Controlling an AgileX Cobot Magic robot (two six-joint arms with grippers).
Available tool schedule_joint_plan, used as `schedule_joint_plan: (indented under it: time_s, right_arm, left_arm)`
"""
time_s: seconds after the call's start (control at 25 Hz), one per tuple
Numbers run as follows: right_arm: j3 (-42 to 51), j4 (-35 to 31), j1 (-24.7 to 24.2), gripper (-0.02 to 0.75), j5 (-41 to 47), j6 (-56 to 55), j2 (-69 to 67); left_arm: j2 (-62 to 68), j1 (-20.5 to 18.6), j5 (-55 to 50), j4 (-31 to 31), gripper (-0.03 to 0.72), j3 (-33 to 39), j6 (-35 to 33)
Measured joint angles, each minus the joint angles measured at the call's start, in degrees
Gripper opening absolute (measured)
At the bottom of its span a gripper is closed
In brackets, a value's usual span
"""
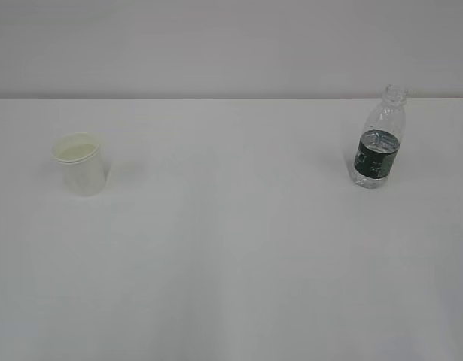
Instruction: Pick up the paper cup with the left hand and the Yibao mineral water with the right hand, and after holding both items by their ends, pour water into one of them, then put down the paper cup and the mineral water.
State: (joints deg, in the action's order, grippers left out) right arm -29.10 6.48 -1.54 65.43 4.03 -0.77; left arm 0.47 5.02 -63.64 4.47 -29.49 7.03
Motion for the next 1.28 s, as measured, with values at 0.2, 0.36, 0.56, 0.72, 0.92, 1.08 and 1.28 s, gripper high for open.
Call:
schedule_joint_plan:
  time_s: [0.2,0.36,0.56,0.72,0.92,1.08,1.28]
  right_arm:
    - [0.0,0.05,0.0,0.594,0.0,0.0,1.62]
    - [0.0,0.05,0.46,0.593,0.0,-0.11,1.62]
    - [0.0,0.05,3.33,0.593,0.0,-0.11,1.62]
    - [0.0,0.05,3.48,0.593,0.0,-0.11,1.62]
    - [0.0,0.05,3.48,0.592,0.0,-0.11,1.7]
    - [0.0,0.05,3.48,0.592,0.0,-0.11,1.7]
    - [0.0,0.05,3.48,0.592,0.0,-0.11,1.7]
  left_arm:
    - [0.0,0.0,0.0,0.0,0.564,0.0,0.0]
    - [0.0,0.0,0.0,0.0,0.561,0.0,0.0]
    - [0.0,0.0,0.0,0.08,0.546,0.0,0.11]
    - [0.0,0.0,0.0,0.08,0.54,0.0,0.11]
    - [0.0,0.0,0.0,0.08,0.539,0.0,0.11]
    - [0.0,0.0,0.0,0.08,0.538,0.0,0.11]
    - [0.0,0.0,0.0,0.08,0.538,0.0,0.11]
